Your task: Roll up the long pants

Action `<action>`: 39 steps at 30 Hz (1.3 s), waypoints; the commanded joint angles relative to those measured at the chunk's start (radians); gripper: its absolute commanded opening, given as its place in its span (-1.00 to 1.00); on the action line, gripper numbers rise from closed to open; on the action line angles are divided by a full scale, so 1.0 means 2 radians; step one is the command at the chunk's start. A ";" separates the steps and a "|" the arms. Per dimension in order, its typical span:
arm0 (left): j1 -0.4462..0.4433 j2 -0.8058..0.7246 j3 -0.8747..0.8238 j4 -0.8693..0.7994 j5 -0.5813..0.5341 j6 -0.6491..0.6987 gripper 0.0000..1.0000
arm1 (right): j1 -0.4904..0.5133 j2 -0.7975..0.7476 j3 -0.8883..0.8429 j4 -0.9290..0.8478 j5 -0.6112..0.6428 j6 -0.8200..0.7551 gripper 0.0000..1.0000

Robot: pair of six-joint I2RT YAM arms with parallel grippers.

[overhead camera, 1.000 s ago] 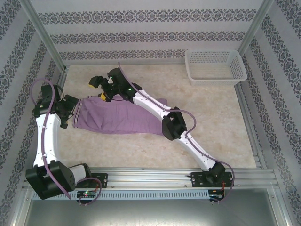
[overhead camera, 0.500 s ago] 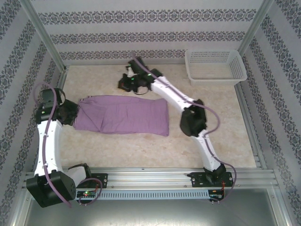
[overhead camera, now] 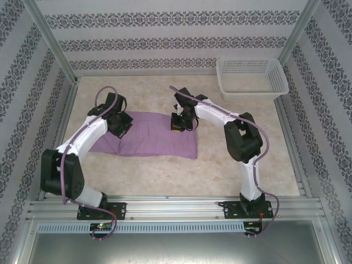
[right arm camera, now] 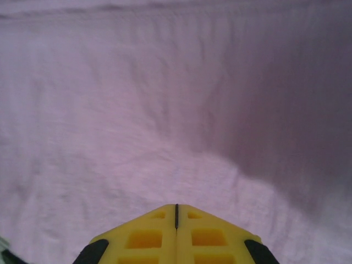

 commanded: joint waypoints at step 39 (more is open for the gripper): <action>0.056 -0.033 -0.019 -0.197 -0.275 0.025 -1.00 | -0.050 0.020 -0.025 -0.049 0.049 -0.068 -1.00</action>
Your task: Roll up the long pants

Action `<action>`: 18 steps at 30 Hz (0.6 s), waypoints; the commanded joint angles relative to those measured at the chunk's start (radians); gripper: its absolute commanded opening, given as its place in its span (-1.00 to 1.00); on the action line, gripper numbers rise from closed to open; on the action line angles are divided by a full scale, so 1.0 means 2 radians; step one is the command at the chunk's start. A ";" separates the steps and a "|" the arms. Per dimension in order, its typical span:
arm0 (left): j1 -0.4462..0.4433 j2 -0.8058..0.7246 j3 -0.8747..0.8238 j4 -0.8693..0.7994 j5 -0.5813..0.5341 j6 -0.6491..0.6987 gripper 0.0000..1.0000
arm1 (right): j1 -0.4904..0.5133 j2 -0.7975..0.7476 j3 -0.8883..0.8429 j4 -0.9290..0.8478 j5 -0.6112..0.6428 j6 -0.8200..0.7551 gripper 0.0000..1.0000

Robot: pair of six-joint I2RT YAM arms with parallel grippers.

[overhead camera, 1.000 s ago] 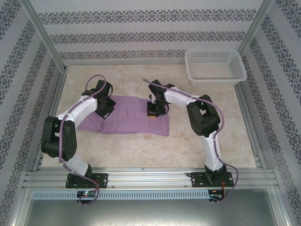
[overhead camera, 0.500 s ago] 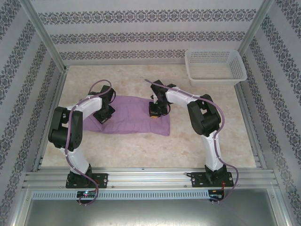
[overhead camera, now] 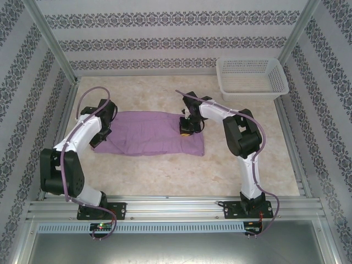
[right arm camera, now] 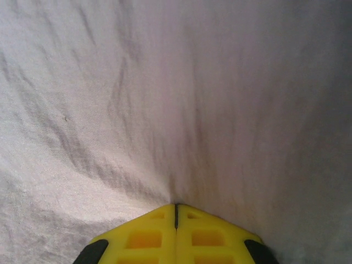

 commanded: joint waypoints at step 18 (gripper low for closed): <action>-0.158 0.190 0.087 0.143 0.167 -0.056 -1.00 | 0.000 0.009 0.018 -0.049 0.037 -0.015 -1.00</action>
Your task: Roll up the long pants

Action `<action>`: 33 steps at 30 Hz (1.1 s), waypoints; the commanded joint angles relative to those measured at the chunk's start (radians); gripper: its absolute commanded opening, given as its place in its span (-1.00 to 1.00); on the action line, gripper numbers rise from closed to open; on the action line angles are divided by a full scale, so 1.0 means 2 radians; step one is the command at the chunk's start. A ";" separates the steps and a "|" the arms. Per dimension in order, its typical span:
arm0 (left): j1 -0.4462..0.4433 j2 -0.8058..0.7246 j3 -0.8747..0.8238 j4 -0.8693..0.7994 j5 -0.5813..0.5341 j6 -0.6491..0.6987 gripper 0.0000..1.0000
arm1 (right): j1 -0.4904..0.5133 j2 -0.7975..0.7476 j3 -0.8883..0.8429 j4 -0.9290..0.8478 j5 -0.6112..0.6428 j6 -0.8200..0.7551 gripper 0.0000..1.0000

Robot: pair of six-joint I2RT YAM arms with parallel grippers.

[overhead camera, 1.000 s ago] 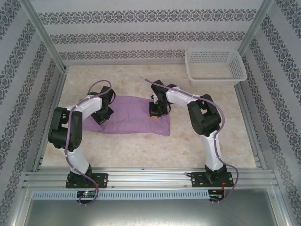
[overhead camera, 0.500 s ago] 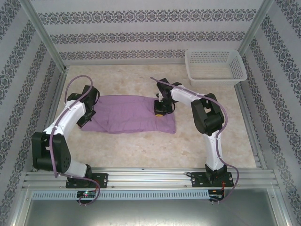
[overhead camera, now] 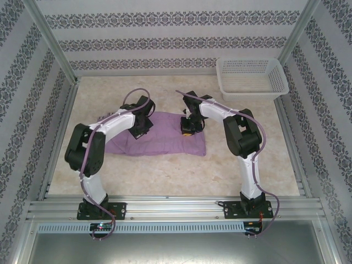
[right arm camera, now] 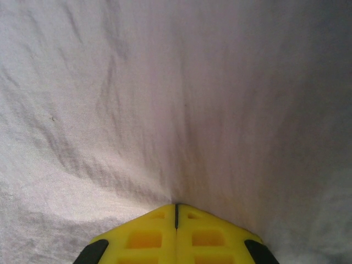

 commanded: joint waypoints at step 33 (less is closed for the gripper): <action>0.002 0.173 0.327 -0.068 0.047 0.147 -0.94 | 0.201 -0.151 -0.050 -0.003 0.007 0.024 -1.00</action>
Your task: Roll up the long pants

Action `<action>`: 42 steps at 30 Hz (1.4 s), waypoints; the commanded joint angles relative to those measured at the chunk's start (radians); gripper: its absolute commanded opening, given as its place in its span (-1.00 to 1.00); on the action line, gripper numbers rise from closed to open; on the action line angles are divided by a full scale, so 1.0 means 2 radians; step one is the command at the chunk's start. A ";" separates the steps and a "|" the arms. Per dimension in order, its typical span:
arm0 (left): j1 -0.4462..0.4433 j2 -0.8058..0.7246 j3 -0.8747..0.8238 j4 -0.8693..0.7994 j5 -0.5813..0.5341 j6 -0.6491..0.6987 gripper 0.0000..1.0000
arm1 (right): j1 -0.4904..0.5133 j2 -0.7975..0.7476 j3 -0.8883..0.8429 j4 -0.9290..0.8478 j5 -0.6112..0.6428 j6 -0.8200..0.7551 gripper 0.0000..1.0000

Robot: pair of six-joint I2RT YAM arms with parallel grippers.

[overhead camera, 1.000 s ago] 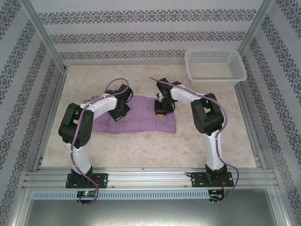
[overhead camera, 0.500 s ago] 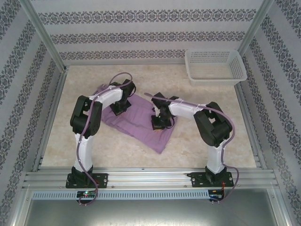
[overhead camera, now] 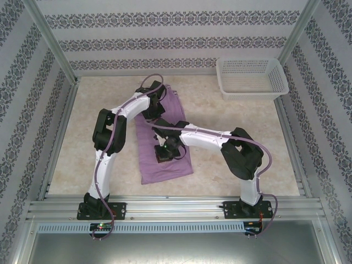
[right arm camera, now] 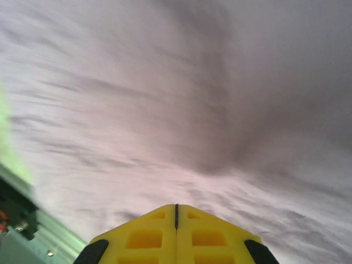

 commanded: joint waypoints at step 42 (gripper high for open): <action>0.068 0.165 0.260 -0.064 -0.216 0.103 -0.93 | -0.085 0.083 -0.136 0.128 -0.020 -0.045 -1.00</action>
